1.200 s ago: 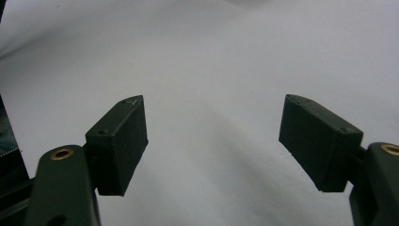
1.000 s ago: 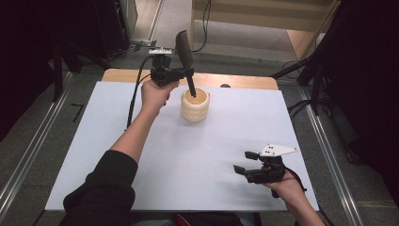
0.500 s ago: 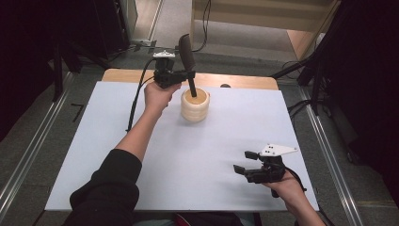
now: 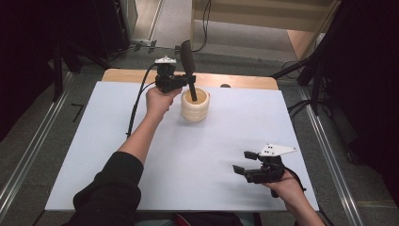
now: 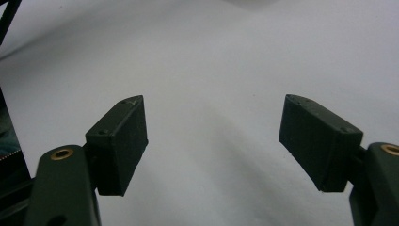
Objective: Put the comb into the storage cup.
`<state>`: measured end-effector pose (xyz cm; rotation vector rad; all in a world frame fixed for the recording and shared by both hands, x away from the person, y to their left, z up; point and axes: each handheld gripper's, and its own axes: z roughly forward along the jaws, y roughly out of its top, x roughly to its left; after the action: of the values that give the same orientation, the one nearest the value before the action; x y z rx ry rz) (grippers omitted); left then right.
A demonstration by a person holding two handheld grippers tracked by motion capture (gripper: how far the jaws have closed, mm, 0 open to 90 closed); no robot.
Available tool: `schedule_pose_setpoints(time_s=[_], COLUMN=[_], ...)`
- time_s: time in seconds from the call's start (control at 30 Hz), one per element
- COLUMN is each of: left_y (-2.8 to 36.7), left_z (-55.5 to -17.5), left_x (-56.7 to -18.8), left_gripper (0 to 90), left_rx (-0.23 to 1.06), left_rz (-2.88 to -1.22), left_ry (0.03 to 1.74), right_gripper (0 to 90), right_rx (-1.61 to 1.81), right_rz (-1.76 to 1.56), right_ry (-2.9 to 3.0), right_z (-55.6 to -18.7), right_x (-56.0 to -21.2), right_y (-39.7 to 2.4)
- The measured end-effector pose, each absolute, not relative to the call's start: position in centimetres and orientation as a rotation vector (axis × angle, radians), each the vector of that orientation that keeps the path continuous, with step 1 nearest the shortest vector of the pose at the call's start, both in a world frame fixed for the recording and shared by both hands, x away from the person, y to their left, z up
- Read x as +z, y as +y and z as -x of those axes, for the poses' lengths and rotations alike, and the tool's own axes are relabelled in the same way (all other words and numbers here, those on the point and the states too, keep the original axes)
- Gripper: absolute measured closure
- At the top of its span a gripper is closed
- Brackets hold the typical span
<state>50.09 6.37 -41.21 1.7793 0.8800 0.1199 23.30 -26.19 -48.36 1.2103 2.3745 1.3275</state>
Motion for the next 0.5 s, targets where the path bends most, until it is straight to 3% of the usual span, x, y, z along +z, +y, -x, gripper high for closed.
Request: schedule_pose_setpoints(time_s=[0.5], left_y=[5.5], left_z=[-49.9], left_x=[-42.8], left_gripper=[73.2], left_rx=[0.131], left_rz=[-1.838], left_ry=[0.849], right_gripper=[22.2], right_rx=[1.329], right_rz=[-1.207], right_ry=[2.376], right_z=[-23.3], right_x=[-48.3], right_y=[-26.2])
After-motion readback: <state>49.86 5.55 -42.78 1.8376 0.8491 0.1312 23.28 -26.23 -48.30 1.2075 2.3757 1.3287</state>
